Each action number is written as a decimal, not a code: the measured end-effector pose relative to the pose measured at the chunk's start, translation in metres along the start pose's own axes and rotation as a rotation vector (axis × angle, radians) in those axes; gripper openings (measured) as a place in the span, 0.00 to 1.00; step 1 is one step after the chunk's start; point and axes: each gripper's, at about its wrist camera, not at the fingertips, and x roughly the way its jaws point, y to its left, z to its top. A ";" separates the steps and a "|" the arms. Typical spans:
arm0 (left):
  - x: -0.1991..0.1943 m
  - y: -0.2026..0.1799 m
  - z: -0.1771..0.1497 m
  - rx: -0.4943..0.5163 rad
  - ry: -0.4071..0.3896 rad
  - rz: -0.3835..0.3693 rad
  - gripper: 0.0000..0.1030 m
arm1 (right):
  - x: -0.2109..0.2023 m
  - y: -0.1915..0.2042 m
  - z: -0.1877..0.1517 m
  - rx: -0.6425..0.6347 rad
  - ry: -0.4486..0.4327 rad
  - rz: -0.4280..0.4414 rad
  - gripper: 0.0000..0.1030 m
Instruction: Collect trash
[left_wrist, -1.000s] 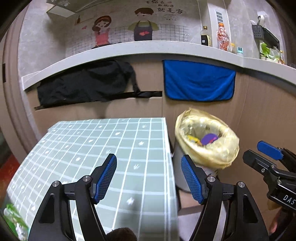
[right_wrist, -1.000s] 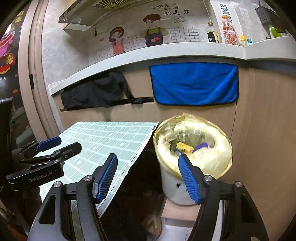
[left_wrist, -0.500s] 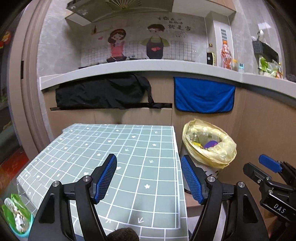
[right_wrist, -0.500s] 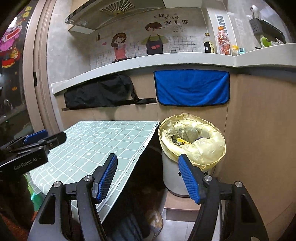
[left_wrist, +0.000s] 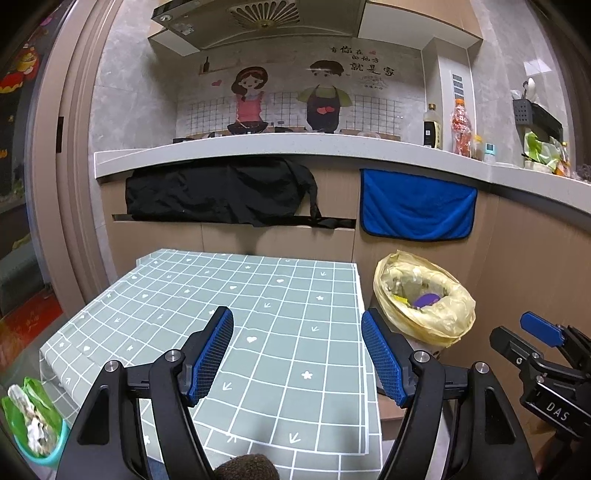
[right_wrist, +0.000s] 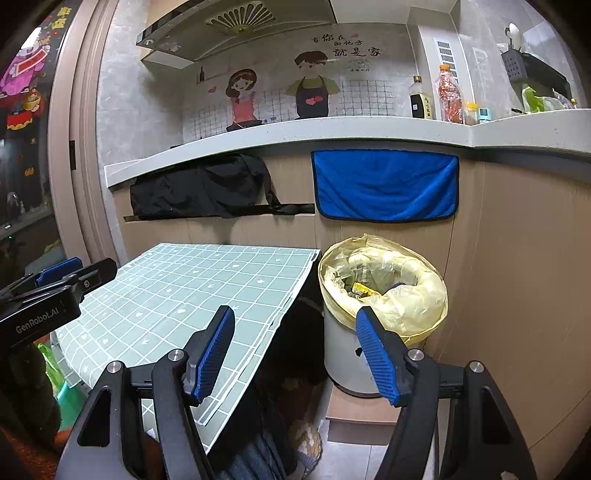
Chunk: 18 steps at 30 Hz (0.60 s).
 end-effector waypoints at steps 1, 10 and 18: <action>0.000 0.000 0.000 0.000 -0.001 -0.001 0.70 | 0.000 0.000 0.000 -0.001 0.001 -0.001 0.64; -0.001 -0.004 -0.001 0.006 0.001 -0.005 0.70 | -0.001 0.000 0.000 0.000 -0.003 -0.004 0.64; -0.002 -0.007 -0.002 0.014 -0.002 -0.009 0.70 | -0.001 -0.002 -0.001 -0.002 -0.003 -0.008 0.64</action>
